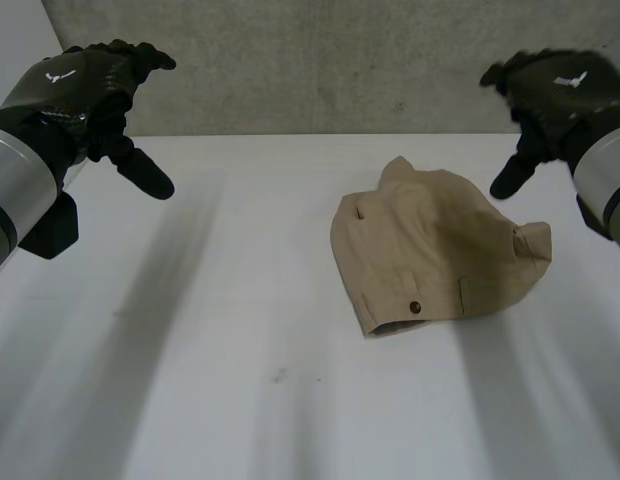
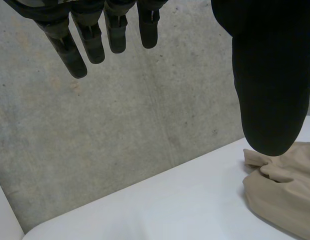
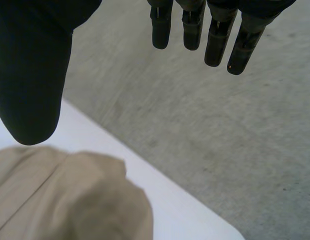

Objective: Fold the shorts.

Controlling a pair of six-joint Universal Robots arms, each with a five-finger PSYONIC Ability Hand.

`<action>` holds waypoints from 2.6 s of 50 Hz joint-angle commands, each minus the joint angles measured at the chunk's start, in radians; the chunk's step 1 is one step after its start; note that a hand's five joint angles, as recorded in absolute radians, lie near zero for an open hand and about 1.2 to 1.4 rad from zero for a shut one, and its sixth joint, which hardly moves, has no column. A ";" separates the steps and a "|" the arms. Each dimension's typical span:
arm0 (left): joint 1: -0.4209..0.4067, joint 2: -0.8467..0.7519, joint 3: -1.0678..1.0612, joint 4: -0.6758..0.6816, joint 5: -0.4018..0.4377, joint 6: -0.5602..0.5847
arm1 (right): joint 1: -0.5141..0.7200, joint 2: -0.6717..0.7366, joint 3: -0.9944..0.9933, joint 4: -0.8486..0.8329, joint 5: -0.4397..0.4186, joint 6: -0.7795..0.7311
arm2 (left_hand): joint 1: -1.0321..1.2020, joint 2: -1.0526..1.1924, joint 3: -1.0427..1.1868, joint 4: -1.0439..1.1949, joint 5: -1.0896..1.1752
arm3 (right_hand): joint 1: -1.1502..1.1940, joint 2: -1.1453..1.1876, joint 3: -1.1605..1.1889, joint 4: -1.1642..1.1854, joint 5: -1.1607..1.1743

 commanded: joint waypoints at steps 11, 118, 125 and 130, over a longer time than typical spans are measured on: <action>-0.009 -0.033 -0.023 0.046 0.000 0.003 | 0.082 0.244 0.036 0.057 -0.136 -0.132 | -0.018 -0.025 -0.021 -0.029 -0.045 | -0.014 -0.041 -0.038 -0.054 -0.053; -0.075 -0.432 0.015 0.247 0.000 0.018 | -0.300 -0.004 -0.094 0.261 -0.406 -0.207 | 0.001 -0.007 -0.003 -0.010 -0.026 | -0.014 -0.041 -0.038 -0.054 -0.053; -0.173 -0.556 0.114 0.304 0.005 0.021 | -0.285 0.011 -0.065 0.262 -0.303 -0.032 | 0.007 -0.001 0.003 -0.005 -0.021 | -0.014 -0.041 -0.038 -0.054 -0.053; -0.219 -0.607 0.143 0.330 0.028 0.023 | -0.215 0.055 0.038 0.251 -0.166 -0.040 | 0.007 -0.001 0.003 -0.005 -0.021 | -0.014 -0.041 -0.038 -0.054 -0.053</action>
